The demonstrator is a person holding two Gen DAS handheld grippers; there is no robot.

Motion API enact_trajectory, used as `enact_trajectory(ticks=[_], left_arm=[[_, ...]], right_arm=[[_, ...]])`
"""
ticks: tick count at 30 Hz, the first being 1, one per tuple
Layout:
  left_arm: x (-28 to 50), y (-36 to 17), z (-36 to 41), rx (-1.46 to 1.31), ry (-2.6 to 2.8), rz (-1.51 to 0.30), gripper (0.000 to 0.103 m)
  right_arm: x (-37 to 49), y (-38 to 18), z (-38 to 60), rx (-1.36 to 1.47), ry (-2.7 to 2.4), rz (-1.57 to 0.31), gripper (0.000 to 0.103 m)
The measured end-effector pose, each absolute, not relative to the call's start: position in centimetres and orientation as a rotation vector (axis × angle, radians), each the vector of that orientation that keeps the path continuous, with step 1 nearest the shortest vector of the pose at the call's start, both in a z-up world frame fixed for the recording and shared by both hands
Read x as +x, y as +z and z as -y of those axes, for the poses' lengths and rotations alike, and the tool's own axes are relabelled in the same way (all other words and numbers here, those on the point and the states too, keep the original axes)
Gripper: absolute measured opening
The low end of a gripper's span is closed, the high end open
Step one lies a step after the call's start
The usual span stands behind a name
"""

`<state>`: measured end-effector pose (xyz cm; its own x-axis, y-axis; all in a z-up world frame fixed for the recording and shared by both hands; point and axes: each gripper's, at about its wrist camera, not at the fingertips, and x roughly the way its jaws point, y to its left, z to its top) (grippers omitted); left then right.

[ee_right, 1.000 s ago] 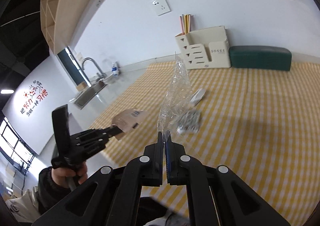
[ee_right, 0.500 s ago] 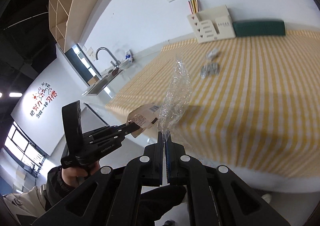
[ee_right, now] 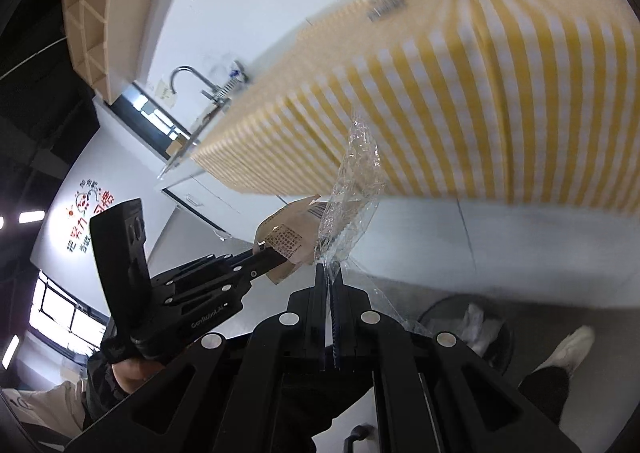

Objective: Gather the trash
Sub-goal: 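Carry the paper bundle and clear plastic down over the wastebasket, then open both tools to drop the paper and plastic into the wastebasket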

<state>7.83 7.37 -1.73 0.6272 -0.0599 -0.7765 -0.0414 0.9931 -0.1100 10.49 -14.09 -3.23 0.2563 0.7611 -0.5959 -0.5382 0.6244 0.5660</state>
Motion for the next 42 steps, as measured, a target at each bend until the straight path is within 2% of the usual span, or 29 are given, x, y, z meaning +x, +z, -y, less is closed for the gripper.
enact_trajectory(ticks=[29, 37, 42], left_arm=[[11.6, -33.6, -5.8, -0.202, 0.132, -1.39, 0.016], [12.9, -38.7, -6.0, -0.193, 0.158, -1.486, 0.016], [13.2, -40.3, -5.5, -0.193, 0.158, -1.527, 0.017]], right_arm=[[17.6, -35.4, 16.8, 0.638, 0.552, -1.398, 0.007], [19.0, -41.2, 16.4, 0.655, 0.466, -1.505, 0.008], [19.6, -42.7, 16.4, 0.686, 0.433, -1.547, 0.01]])
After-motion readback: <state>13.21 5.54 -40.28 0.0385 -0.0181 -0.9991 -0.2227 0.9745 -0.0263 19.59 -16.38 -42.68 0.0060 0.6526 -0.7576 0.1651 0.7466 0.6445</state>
